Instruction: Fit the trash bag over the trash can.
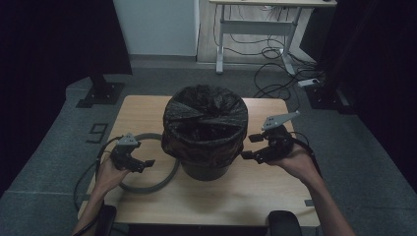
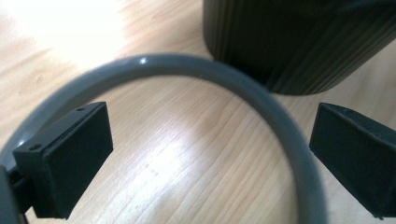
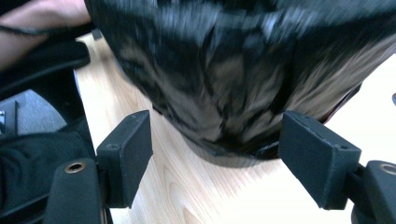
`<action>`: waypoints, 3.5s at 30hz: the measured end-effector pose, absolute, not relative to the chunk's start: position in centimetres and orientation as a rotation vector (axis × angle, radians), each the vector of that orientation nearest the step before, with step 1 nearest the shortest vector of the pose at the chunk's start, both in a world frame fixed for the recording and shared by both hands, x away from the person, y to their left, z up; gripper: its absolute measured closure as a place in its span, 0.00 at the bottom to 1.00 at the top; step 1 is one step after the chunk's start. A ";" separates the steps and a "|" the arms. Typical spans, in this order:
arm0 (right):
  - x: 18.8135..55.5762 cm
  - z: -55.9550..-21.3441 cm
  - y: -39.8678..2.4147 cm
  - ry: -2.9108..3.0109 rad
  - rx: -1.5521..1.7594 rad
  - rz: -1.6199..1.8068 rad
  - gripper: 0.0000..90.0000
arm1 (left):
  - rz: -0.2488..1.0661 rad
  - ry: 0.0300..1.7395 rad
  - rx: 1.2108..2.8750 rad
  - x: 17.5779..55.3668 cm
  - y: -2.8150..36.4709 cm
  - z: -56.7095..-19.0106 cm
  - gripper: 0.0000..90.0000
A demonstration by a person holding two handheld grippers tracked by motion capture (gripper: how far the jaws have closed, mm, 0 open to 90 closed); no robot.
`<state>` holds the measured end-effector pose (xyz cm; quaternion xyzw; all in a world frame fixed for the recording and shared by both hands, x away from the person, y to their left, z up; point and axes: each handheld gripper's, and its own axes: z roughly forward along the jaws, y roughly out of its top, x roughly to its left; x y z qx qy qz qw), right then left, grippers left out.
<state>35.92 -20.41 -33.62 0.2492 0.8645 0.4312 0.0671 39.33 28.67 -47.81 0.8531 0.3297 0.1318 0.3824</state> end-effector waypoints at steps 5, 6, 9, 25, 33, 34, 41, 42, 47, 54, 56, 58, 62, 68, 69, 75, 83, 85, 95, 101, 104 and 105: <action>37.0 -31.4 -20.2 2.581 0.772 1.348 0.30 | 0.359 0.912 2.150 39.4 29.9 -50.1 0.00; 37.3 -31.2 -20.1 2.577 0.778 1.344 0.30 | 0.356 0.932 2.133 39.5 30.2 -50.6 0.00; 38.4 -29.9 -19.6 2.551 0.799 1.325 0.32 | 0.369 0.970 2.146 39.5 30.8 -51.7 0.00; 45.4 -26.9 -11.5 2.517 0.792 1.149 0.35 | 0.403 1.006 2.252 40.0 31.1 -54.6 0.00; 49.0 -28.6 -7.7 2.535 0.831 1.040 0.28 | 0.381 1.032 2.230 40.0 31.5 -54.7 0.00; 49.4 -28.8 -7.4 2.563 0.854 1.009 0.25 | 0.379 1.033 2.229 40.1 31.5 -54.7 0.00; 51.3 -31.4 -5.5 2.580 0.883 0.907 0.19 | 0.379 1.033 2.229 40.1 31.5 -54.7 0.00; 51.6 -31.9 -5.4 2.571 0.905 0.888 0.19 | 0.380 1.034 2.229 40.1 31.5 -54.7 0.00; 52.1 -33.1 -4.8 2.599 0.904 0.866 0.21 | 0.380 1.035 2.229 40.1 31.5 -54.7 0.00; 51.5 -32.3 -4.9 2.630 0.839 0.848 0.24 | 0.382 1.039 2.228 40.0 31.4 -54.7 0.00; 50.7 -30.9 -5.3 2.621 0.801 0.910 0.25 | 0.382 1.039 2.227 40.0 31.4 -54.7 0.00; 50.0 -29.7 -5.5 2.592 0.794 0.927 0.25 | 0.382 1.039 2.227 40.0 31.4 -54.7 0.00; 48.0 -28.9 -4.0 2.605 0.711 0.983 0.18 | 0.381 1.040 2.226 40.0 31.4 -54.7 0.00; 47.4 -32.4 -0.2 2.677 0.711 0.955 0.14 | 0.383 1.040 2.227 40.0 31.4 -54.7 0.00; 47.6 -33.0 0.3 2.688 0.727 0.924 0.14 | 0.383 1.041 2.226 40.0 31.4 -54.7 0.00; 48.0 -35.4 1.9 2.750 0.708 0.731 0.15 | 0.383 1.040 2.227 40.0 31.4 -54.7 0.00; 47.8 -30.9 -1.5 2.641 0.689 0.925 0.14 | 0.384 1.042 2.226 40.0 31.4 -54.7 0.00; 48.3 -30.0 -3.1 2.585 0.725 0.937 0.15 | 0.384 1.041 2.226 40.0 31.4 -54.7 0.00; 49.9 -32.7 -4.3 2.660 0.715 0.882 0.15 | 0.383 1.040 2.227 40.0 31.4 -54.7 0.00; 48.1 -29.3 -4.9 2.660 0.657 0.995 0.27 | 0.383 1.040 2.227 40.0 31.4 -54.7 0.00; 48.3 -28.1 -5.1 2.599 0.735 1.038 0.49 | 0.383 1.040 2.227 40.0 31.4 -54.7 0.00; 48.6 -28.2 -4.8 2.589 0.752 1.030 0.52 | 0.383 1.040 2.227 40.0 31.4 -54.7 0.00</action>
